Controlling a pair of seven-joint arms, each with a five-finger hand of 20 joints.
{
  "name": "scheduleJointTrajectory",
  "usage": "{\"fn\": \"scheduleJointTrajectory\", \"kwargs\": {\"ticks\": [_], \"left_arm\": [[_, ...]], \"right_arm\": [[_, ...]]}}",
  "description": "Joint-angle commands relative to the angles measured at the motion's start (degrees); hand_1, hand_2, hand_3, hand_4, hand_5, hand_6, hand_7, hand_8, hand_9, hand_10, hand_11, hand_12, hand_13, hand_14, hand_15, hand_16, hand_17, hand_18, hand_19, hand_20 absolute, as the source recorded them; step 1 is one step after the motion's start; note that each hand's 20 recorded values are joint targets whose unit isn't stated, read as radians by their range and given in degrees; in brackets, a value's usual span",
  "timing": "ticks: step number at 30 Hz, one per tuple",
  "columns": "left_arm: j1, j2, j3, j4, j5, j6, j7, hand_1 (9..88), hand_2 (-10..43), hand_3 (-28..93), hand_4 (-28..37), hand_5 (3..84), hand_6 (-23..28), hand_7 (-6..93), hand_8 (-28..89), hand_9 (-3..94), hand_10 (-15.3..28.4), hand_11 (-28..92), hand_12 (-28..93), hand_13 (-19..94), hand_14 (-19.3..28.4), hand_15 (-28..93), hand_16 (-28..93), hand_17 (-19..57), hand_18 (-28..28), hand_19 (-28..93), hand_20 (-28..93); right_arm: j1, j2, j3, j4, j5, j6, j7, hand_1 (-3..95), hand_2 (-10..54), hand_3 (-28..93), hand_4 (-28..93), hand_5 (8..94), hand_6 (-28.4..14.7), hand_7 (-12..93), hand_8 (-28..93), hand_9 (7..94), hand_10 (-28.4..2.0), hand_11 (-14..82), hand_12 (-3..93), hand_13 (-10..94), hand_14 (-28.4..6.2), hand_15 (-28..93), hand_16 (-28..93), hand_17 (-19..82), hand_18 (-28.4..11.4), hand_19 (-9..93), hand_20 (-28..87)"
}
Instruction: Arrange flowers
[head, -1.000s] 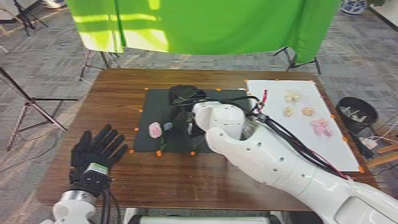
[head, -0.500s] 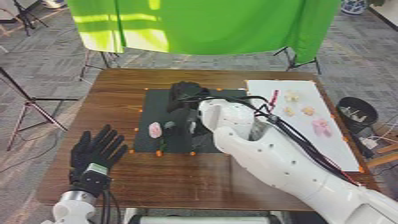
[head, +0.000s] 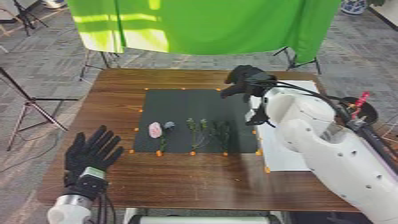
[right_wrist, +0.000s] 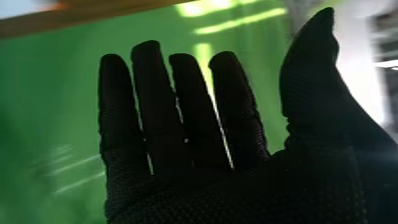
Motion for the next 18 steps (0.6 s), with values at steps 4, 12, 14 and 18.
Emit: {"fn": "scheduleJointTrajectory", "kwargs": {"ticks": [4, 12, 14, 18], "left_arm": [[0.74, 0.22, 0.05, -0.61, -0.08, -1.04, 1.36, 20.4, 19.4, 68, -28.3, 37.8, 9.6, 9.8, -8, 28.5, 15.8, 22, 5, 20, 15.8, 32, -9, -7.6, 14.0, 33, 7], [0.59, -0.1, 0.08, -0.62, 0.14, -0.93, 1.28, 21.1, 18.8, 68, -28.3, 37.9, 9.7, 9.7, -8, 28.6, 16.0, 22, 5, 20, 16.1, 33, -9, -7.8, 14.1, 33, 7], [0.72, 0.03, 0.09, -0.72, -0.12, -0.66, 1.53, 21.4, 18.7, 68, -28.3, 37.9, 9.7, 9.8, -8, 28.6, 16.0, 22, 5, 20, 16.4, 33, -9, -7.8, 14.1, 33, 7], [0.87, 0.22, 0.28, -1.07, -0.62, 0.43, 1.86, 21.9, 18.8, 68, -28.3, 38.0, 9.7, 9.9, -8, 28.5, 15.9, 22, 5, 20, 16.6, 34, -9, -7.8, 14.1, 33, 7]], "right_arm": [[-10.03, 12.17, 10.33, 2.57, -1.44, -6.0, 5.82, 38.4, -6.0, 75, -28, 49.0, -2.0, 13, -12, 48.0, -13.2, 5.7, 11.4, 44, -12.1, 14, 17, 17, -18.0, 40, 17], [-16.76, 14.23, 18.22, 3.07, 1.96, -8.0, 12.15, 39.4, -6.5, 75, -28, 45.9, -3.3, 12, -12, 43.8, -15.3, 4.9, 11.6, 41, -13.7, 14, 17, 18, -20.5, 41, 17], [-17.6, 14.14, 19.58, 3.89, 2.58, -8.65, 12.97, 40.0, -6.4, 75, -28, 45.1, -3.9, 12, -11, 42.4, -15.9, 4.7, 11.8, 40, -14.2, 13, 17, 20, -21.7, 39, 15], [-18.11, 13.59, 20.54, 5.58, 5.49, -8.91, 16.05, 40.3, -7.0, 75, -28, 43.5, -4.6, 12, -11, 39.0, -16.6, 4.9, 11.3, 37, -15.0, 11, 15, 22, -23.9, 33, 10]]}}
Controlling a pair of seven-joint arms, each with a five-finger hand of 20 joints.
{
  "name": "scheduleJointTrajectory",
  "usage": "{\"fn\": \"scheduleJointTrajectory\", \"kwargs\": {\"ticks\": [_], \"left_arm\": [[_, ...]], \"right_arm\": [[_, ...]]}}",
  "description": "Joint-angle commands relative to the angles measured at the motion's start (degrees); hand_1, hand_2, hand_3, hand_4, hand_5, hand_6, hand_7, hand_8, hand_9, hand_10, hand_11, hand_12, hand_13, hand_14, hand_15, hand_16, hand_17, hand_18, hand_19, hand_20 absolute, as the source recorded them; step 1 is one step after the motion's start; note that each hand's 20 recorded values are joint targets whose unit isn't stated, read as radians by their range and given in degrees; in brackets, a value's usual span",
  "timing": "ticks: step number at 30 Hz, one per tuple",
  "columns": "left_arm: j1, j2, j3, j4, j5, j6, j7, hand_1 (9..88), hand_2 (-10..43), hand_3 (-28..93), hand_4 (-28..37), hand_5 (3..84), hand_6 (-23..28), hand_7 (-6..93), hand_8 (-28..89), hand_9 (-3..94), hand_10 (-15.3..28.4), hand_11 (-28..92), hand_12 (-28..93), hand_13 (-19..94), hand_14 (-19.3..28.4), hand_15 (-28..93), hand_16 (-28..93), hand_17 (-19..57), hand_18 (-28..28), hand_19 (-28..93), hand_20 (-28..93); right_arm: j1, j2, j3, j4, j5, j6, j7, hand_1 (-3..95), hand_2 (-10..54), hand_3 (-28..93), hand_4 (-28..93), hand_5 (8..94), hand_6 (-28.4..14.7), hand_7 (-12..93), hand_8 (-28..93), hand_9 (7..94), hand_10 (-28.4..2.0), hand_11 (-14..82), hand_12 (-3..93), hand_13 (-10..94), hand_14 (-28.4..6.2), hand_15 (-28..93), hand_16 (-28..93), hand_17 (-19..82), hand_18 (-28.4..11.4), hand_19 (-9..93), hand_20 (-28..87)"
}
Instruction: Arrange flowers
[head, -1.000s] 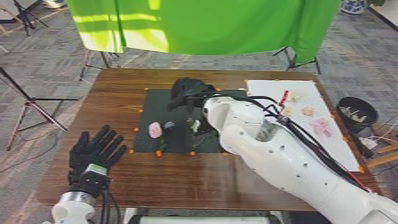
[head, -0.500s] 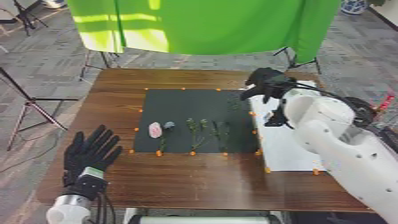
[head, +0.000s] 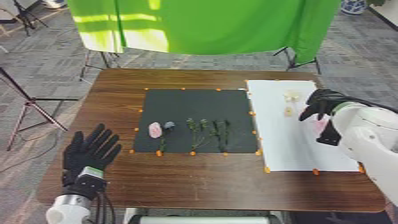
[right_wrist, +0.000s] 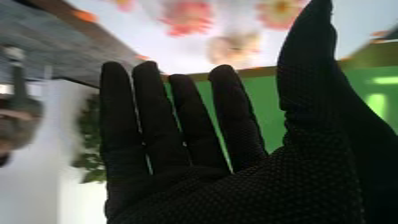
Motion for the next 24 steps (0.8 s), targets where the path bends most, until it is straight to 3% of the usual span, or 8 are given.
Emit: {"fn": "scheduleJointTrajectory", "kwargs": {"ticks": [1, 5, 9, 11, 13, 15, 19, 24], "left_arm": [[0.55, -0.26, 0.19, -0.66, -0.47, 0.48, 0.36, 22.0, 18.9, 68, -28.3, 38.1, 9.8, 10.0, -8, 28.6, 16.0, 22, 5, 20, 16.7, 34, -9, -7.8, 14.1, 33, 7], [0.12, -0.42, 0.55, -0.47, -0.6, 0.57, 0.18, 22.0, 19.0, 68, -28.3, 38.3, 9.9, 10.1, -8, 28.7, 16.0, 22, 6, 20, 16.8, 34, -9, -7.9, 14.1, 33, 7], [0.18, -0.74, 0.59, -0.46, -0.41, 0.26, -0.16, 21.8, 18.9, 68, -28.3, 38.5, 10.1, 10.0, -8, 28.7, 16.1, 23, 5, 20, 16.9, 35, -9, -7.9, 14.2, 33, 6], [0.1, -0.82, 0.56, -0.43, -0.51, 0.36, -0.3, 21.8, 18.9, 68, -28.3, 38.5, 10.1, 10.0, -8, 28.7, 16.1, 23, 5, 20, 16.9, 35, -9, -7.9, 14.2, 34, 6], [0.05, -0.84, 0.62, -0.42, -0.64, 0.54, -0.12, 21.9, 18.8, 68, -28.3, 38.6, 10.1, 10.1, -8, 28.7, 16.1, 23, 5, 20, 16.9, 35, -9, -7.9, 14.2, 34, 6], [0.24, -0.9, 0.56, -0.46, -0.85, 0.45, 0.05, 21.9, 18.7, 68, -28.3, 38.6, 10.1, 10.1, -8, 28.8, 16.1, 23, 5, 20, 17.0, 35, -9, -8.0, 14.2, 34, 6], [0.19, -1.15, 0.49, -0.34, -1.05, 0.63, -0.06, 22.1, 18.7, 68, -28.3, 38.6, 10.1, 10.1, -8, 28.8, 16.1, 23, 5, 20, 17.0, 35, -9, -8.0, 14.2, 34, 6], [0.51, -1.1, 0.49, -0.39, -1.27, 0.55, 0.24, 22.1, 18.7, 68, -28.3, 38.6, 10.1, 10.1, -8, 28.8, 16.2, 23, 5, 20, 17.0, 35, -10, -8.0, 14.3, 34, 6]], "right_arm": [[-2.08, 0.72, 2.08, 3.46, 3.44, -1.36, 4.03, 40.5, -7.2, 75, -28, 43.3, -4.8, 12, -11, 38.8, -16.8, 5.0, 11.3, 36, -15.0, 11, 15, 23, -24.6, 33, 10], [-1.58, 0.06, 1.2, 4.71, 6.14, -2.11, 5.42, 42.6, -7.7, 74, -28, 42.9, -5.3, 12, -11, 39.0, -17.0, 5.7, 11.1, 40, -15.0, 12, 15, 29, -26.0, 33, 8], [-1.9, -0.47, 0.16, 5.36, 6.17, -1.52, 5.58, 45.8, -6.5, 72, -28, 46.2, -4.7, 13, -12, 44.0, -16.3, 7.0, 10.6, 46, -14.4, 14, 13, 39, -22.7, 29, 11], [-2.73, -0.64, -0.19, 5.52, 4.86, 0.1, 4.43, 49.3, -5.8, 71, -28, 48.7, -3.9, 13, -12, 50.3, -14.0, 8.9, 10.9, 52, -13.3, 16, 13, 44, -20.1, 32, 14], [-3.58, -0.66, -0.39, 5.5, 2.81, 1.16, 3.03, 54.6, -4.9, 70, -28, 54.5, -2.3, 12, -11, 65.2, -13.1, 14.0, 13.3, 63, -10.7, 19, 14, 49, -15.4, 38, 19], [-4.39, -0.65, -0.61, 5.36, 1.51, 3.7, 2.2, 59.3, -5.5, 65, -28, 58.2, -1.3, 12, -11, 72.9, -12.1, 10.4, 22.1, 71, -8.0, 17, 25, 54, -11.1, 47, 21], [-6.12, -0.18, -0.37, 4.45, -0.55, 7.89, 0.6, 67.0, -6.1, 60, -28, 64.6, 0.8, 12, -7, 83.5, -9.9, 6.1, 32.8, 81, -3.5, 22, 36, 60, -5.6, 69, 3], [-6.35, 0.12, -0.1, 2.33, -2.52, 9.21, -0.6, 70.4, -4.7, 57, -28, 68.8, 1.5, 12, -1, 87.0, -8.5, 7.7, 37.5, 83, -3.1, 32, 35, 62, -2.6, 76, -7]]}}
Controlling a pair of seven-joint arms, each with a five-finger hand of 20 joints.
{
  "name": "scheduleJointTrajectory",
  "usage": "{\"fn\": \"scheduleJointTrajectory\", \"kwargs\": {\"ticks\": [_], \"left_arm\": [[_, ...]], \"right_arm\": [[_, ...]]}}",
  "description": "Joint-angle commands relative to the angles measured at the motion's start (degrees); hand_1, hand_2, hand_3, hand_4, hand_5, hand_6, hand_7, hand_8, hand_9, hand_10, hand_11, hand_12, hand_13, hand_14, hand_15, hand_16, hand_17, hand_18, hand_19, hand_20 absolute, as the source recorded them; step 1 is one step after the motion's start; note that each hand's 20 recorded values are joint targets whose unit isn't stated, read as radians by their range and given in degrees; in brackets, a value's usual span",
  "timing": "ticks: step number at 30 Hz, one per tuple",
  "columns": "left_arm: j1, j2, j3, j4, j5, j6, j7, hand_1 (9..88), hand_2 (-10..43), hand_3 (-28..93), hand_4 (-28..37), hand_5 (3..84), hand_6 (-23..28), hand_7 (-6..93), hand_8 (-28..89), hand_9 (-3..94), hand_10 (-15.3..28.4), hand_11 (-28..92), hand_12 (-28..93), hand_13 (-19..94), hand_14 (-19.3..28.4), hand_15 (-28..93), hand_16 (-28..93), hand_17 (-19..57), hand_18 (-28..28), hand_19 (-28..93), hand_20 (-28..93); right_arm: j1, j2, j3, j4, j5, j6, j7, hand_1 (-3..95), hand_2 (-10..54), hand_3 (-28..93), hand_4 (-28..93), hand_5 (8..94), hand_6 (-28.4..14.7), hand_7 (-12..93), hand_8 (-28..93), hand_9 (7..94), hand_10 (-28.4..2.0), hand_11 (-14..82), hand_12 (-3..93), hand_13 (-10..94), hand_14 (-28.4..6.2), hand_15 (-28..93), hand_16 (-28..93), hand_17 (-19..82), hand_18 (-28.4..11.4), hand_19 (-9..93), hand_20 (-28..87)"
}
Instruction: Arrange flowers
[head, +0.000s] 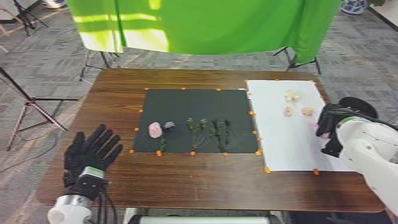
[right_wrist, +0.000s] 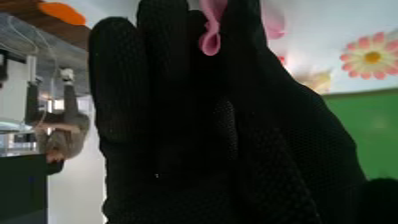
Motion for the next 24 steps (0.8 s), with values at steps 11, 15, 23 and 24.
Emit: {"fn": "scheduleJointTrajectory", "kwargs": {"ticks": [11, 15, 23, 24], "left_arm": [[1.64, -0.62, -0.28, -0.37, -1.24, 0.51, 0.6, 21.2, 20.4, 66, -28.3, 38.6, 10.1, 10.1, -8, 28.9, 16.3, 22, 6, 20, 17.1, 35, -10, -8.1, 14.3, 34, 6], [1.93, -0.32, -0.45, -0.34, -1.27, 0.46, 0.55, 20.7, 21.2, 64, -28.3, 38.7, 10.1, 10.0, -8, 29.0, 16.3, 22, 5, 20, 17.3, 35, -9, -8.1, 14.4, 34, 6], [2.4, -0.07, -0.93, -0.33, -0.92, 0.74, -0.31, 20.7, 20.6, 65, -28.3, 38.8, 10.2, 9.9, -8, 29.1, 16.3, 22, 6, 20, 17.3, 35, -9, -8.2, 14.4, 34, 6], [2.27, -0.1, -0.85, -0.3, -0.86, 0.79, -0.39, 20.8, 20.6, 65, -28.3, 38.8, 10.2, 9.9, -8, 29.1, 16.3, 22, 6, 20, 17.3, 35, -9, -8.2, 14.4, 34, 6]], "right_arm": [[3.42, -0.22, -2.48, -12.19, -5.24, 2.33, -5.07, 70.0, -4.0, 58, -28, 70.5, 1.4, 12, 0, 87.2, -7.8, 9.2, 39.7, 82, -2.9, 35, 33, 62, -2.5, 78, -9], [7.27, -1.46, -5.42, -13.79, -3.97, 1.89, -6.16, 69.2, -4.1, 60, -28, 70.5, 1.3, 12, 0, 87.0, -8.0, 9.6, 39.6, 82, -2.9, 35, 33, 62, -2.7, 78, -10], [18.36, -10.29, -17.01, -10.56, -4.3, 2.4, -8.99, 67.3, -4.3, 62, -28, 69.8, 1.3, 12, -1, 86.6, -8.7, 9.7, 38.4, 82, -3.1, 35, 33, 61, -3.8, 80, -11], [19.64, -11.69, -18.44, -10.07, -4.39, 2.07, -9.35, 67.1, -4.6, 62, -28, 69.8, 1.3, 12, -1, 86.7, -8.7, 9.5, 38.3, 82, -3.1, 35, 33, 61, -3.9, 80, -11]]}}
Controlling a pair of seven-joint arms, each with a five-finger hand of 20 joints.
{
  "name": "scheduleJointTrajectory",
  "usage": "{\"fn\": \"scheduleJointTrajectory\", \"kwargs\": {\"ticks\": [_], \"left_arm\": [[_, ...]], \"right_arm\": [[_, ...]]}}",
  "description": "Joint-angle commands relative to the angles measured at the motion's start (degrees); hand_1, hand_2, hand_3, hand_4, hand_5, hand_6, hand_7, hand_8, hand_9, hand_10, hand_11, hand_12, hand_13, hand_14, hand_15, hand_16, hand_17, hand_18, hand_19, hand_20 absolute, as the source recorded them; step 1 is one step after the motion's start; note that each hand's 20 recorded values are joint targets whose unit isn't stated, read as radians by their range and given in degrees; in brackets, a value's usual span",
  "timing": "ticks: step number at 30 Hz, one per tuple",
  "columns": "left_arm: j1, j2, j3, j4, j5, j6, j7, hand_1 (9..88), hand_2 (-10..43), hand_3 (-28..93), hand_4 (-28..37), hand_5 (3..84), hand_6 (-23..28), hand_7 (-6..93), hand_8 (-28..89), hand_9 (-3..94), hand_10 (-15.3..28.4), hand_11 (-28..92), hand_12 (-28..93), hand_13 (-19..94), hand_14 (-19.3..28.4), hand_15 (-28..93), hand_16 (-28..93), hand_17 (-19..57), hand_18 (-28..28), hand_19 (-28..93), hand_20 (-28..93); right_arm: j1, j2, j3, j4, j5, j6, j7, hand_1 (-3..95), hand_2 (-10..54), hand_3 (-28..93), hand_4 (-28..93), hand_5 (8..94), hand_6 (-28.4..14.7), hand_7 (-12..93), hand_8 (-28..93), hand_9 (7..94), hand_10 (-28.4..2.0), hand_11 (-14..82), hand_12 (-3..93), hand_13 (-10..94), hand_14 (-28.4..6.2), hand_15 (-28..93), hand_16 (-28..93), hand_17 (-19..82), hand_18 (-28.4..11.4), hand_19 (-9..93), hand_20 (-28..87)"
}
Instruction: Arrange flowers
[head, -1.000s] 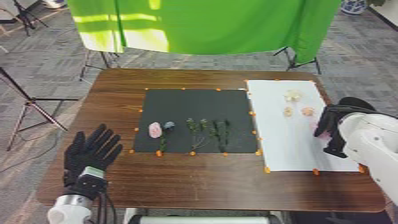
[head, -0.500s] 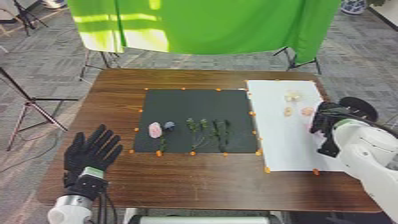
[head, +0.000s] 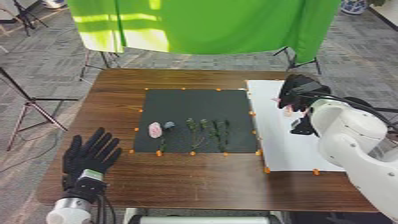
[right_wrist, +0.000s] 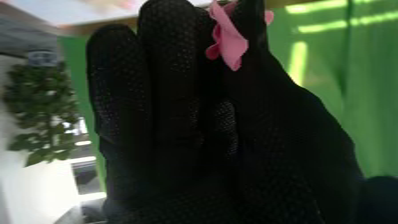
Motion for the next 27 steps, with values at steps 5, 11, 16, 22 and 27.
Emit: {"fn": "scheduleJointTrajectory", "kwargs": {"ticks": [5, 11, 16, 22, 27], "left_arm": [[0.61, 0.03, -0.25, -0.18, 0.35, 0.58, -1.19, 21.0, 20.5, 65, -28.3, 38.9, 10.2, 9.9, -8, 29.2, 16.6, 22, 6, 20, 17.5, 35, -9, -8.3, 14.5, 34, 6], [0.06, 0.1, 0.27, -0.01, 0.39, 0.5, -1.62, 21.0, 20.5, 65, -28.3, 39.0, 10.3, 10.0, -8, 29.3, 16.6, 22, 6, 20, 17.8, 36, -9, -8.4, 14.6, 34, 6], [-0.14, 0.24, 0.33, 0.06, 0.53, 0.79, -1.78, 21.0, 20.6, 65, -28.3, 39.1, 10.3, 10.0, -8, 29.4, 16.8, 22, 6, 21, 18.1, 36, -10, -8.5, 14.7, 35, 6], [-0.33, 0.65, 0.5, 0.14, 0.39, 0.82, -1.65, 21.0, 20.5, 65, -28.3, 39.1, 10.4, 9.8, -8, 29.5, 16.8, 22, 6, 21, 18.1, 36, -10, -8.5, 14.7, 35, 6], [-0.37, 0.64, 0.57, 0.1, 0.42, 1.02, -1.73, 21.1, 20.5, 65, -28.3, 39.1, 10.5, 9.6, -8, 29.6, 16.8, 22, 6, 21, 18.3, 36, -10, -8.7, 14.8, 35, 6]], "right_arm": [[15.5, -15.45, -16.89, 5.83, -2.12, -1.42, -5.17, 66.8, -5.1, 61, -28, 69.3, 1.3, 12, -1, 86.8, -8.8, 8.8, 38.6, 82, -3.1, 35, 34, 61, -4.1, 80, -11], [19.11, -20.37, -23.17, 10.16, -3.51, -3.4, -5.75, 66.4, -5.4, 61, -28, 68.6, 1.4, 12, -1, 86.2, -8.9, 8.0, 38.0, 81, -3.2, 34, 34, 60, -4.5, 80, -12], [20.4, -22.35, -26.53, 12.72, -5.73, -6.14, -7.06, 66.0, -5.5, 61, -28, 67.5, 1.3, 12, -2, 84.9, -8.9, 6.9, 36.5, 80, -3.2, 33, 34, 59, -4.8, 80, -12], [21.53, -24.05, -28.76, 15.97, -6.88, -5.15, -6.36, 65.9, -5.8, 60, -28, 66.2, 1.3, 12, -3, 82.9, -9.5, 5.5, 34.1, 79, -2.8, 28, 37, 57, -5.6, 79, -11], [21.86, -24.85, -29.33, 17.02, -7.36, -3.84, -5.34, 65.2, -6.5, 60, -28, 63.7, 1.2, 12, -7, 79.9, -9.9, 4.7, 32.0, 77, -2.9, 24, 38, 55, -6.2, 77, -11]]}}
